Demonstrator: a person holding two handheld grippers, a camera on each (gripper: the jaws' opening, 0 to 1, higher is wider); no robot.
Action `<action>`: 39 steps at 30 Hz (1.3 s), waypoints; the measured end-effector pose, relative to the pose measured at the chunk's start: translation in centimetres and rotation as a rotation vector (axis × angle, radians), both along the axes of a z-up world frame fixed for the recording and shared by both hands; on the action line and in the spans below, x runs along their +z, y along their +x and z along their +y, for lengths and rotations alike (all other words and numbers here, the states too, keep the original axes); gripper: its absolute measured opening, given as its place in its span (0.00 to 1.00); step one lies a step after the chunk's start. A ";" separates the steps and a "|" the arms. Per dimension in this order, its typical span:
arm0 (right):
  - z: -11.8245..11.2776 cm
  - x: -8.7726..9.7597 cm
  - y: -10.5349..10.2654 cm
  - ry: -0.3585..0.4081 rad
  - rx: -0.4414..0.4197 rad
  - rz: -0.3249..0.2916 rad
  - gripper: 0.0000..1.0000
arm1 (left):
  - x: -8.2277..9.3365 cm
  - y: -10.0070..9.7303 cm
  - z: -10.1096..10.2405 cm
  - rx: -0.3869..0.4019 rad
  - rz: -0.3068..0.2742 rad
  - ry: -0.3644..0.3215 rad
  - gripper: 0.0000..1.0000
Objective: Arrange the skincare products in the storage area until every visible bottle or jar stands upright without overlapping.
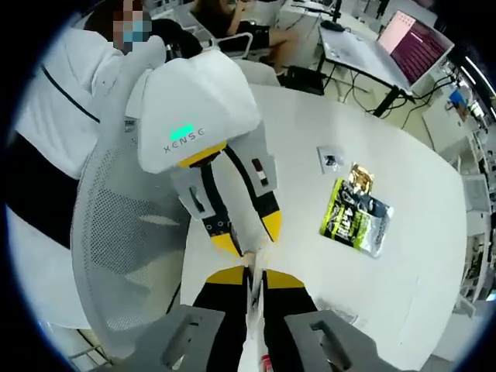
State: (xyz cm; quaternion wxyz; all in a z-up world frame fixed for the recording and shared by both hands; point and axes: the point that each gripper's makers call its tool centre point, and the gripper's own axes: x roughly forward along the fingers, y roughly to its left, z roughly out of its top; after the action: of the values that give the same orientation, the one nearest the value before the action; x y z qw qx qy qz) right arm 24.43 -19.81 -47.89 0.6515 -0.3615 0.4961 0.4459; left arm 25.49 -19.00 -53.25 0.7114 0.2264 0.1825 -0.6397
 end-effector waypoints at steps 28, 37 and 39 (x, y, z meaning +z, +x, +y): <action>-0.9 -1.4 0.8 -0.052 -0.017 0.060 0.00 | -0.9 0.3 0.4 0.008 -0.003 0.041 0.09; -4.0 -1.1 -0.1 -0.093 -0.058 0.068 0.00 | -1.3 0.1 0.3 -0.003 0.001 0.053 0.10; -4.8 -1.1 0.3 -0.108 -0.060 0.067 0.00 | -1.4 0.0 0.4 -0.005 0.004 0.056 0.10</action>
State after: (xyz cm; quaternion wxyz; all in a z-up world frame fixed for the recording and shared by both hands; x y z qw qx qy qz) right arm 24.76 -24.58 -48.94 0.6272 -0.3660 0.5513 0.4108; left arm 25.51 -18.64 -54.65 0.7028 0.2456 0.2013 -0.6366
